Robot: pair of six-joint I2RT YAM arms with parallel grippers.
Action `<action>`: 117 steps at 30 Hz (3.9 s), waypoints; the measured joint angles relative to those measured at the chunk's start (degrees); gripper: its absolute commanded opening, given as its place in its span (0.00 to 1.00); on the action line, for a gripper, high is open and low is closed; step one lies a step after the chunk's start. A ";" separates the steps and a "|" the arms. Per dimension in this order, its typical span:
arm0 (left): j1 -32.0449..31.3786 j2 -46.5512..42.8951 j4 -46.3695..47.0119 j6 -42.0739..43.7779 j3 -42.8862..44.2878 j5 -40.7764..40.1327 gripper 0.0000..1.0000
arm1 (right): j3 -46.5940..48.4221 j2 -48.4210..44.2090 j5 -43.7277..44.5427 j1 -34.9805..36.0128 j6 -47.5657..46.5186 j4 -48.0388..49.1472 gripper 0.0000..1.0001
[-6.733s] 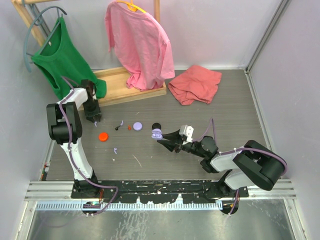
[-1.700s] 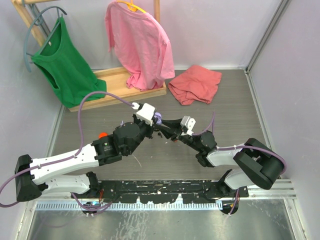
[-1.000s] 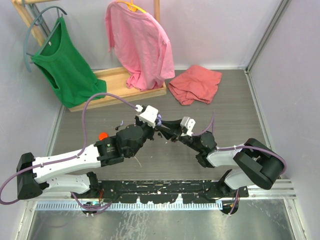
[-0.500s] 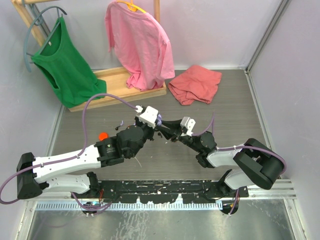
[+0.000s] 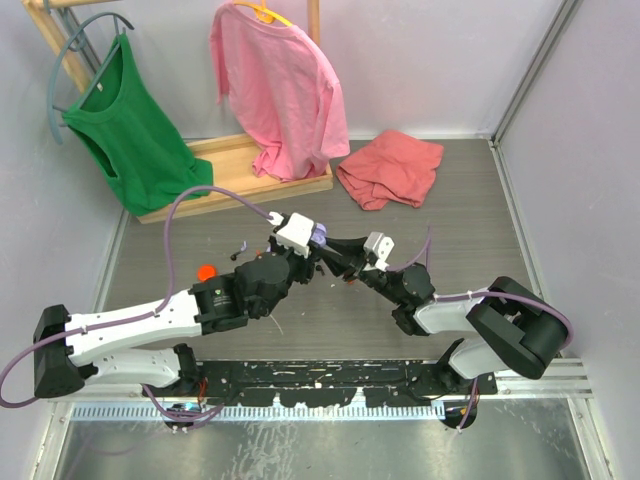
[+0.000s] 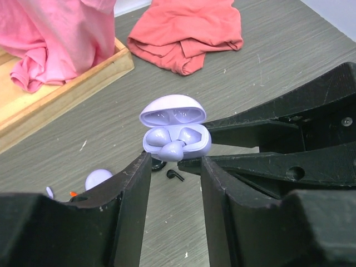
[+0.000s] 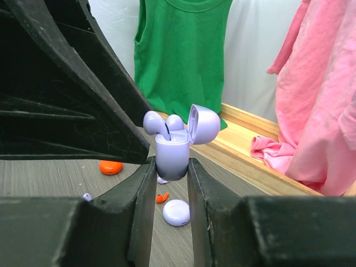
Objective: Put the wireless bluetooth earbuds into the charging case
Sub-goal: Place the earbud in the charging case, then close the charging case.
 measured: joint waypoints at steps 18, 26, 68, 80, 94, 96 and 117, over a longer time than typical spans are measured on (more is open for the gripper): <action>-0.04 -5.42 -12.59 -9.40 7.39 0.85 0.72 | -0.68 0.00 0.42 0.00 0.04 0.09 0.01; -0.04 -4.85 -18.14 -9.90 8.28 -6.10 0.75 | -0.98 0.00 0.39 0.00 0.31 0.11 0.01; 19.54 -6.43 -12.50 -8.63 2.40 30.64 0.78 | -1.31 -1.90 -0.66 0.00 2.19 0.48 0.01; 19.54 -3.56 -11.21 -10.32 2.36 33.20 0.82 | -1.31 -1.90 -0.90 0.00 2.56 0.46 0.01; 19.63 -2.32 -12.22 -13.38 3.65 32.00 0.96 | -1.42 -1.88 -0.52 -0.20 2.84 0.48 0.01; 20.28 -2.45 -12.59 -13.70 3.65 32.52 0.96 | -1.42 -1.90 -0.55 -0.20 2.86 0.48 0.01; 40.52 -1.86 -0.85 -29.92 0.35 71.80 0.92 | -0.31 -1.88 -11.69 -1.99 10.97 0.61 0.01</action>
